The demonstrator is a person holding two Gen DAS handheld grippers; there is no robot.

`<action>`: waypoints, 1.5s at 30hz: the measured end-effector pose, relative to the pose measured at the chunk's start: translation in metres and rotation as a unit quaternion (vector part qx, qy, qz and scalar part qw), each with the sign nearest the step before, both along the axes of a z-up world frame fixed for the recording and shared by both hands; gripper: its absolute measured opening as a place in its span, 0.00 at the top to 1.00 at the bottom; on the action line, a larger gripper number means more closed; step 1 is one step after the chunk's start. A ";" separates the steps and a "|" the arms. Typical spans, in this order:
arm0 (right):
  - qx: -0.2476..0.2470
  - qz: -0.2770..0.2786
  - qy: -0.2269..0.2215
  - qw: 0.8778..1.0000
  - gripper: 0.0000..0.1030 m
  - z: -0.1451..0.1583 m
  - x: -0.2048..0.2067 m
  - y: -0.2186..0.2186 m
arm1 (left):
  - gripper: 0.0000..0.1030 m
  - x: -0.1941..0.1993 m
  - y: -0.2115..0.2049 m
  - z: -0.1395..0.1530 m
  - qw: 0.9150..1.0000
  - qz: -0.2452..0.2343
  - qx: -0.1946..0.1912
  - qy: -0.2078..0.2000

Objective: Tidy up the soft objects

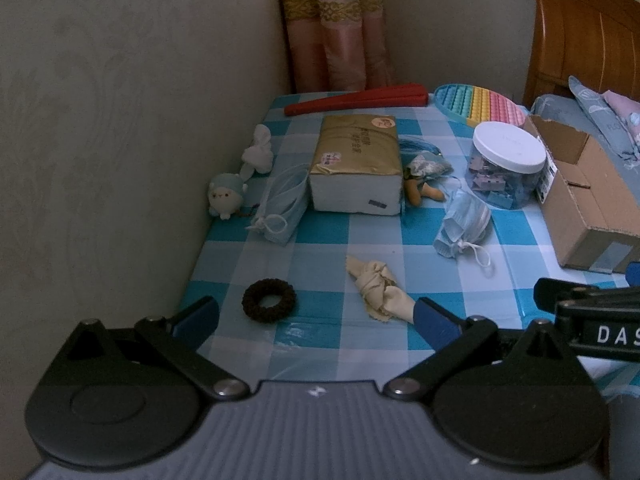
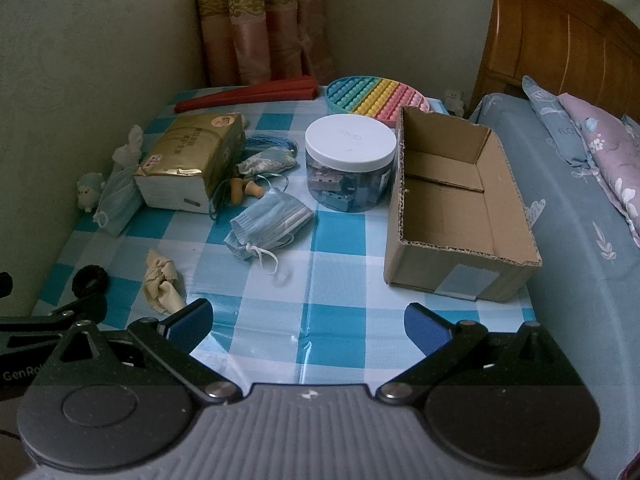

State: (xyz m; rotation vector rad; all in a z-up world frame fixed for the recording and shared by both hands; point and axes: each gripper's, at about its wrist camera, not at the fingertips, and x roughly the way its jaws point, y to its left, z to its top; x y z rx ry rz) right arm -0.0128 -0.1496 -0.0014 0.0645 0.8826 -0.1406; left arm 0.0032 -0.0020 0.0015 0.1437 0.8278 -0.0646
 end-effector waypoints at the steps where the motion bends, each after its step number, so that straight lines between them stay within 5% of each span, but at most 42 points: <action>1: 0.000 0.000 0.000 1.000 0.00 0.000 0.000 0.000 | 0.01 0.000 0.000 0.000 1.000 0.000 0.000 0.000; 45: -0.016 0.009 -0.006 1.000 0.00 0.003 0.000 0.004 | 0.01 -0.003 0.005 0.001 1.000 0.005 -0.006 -0.002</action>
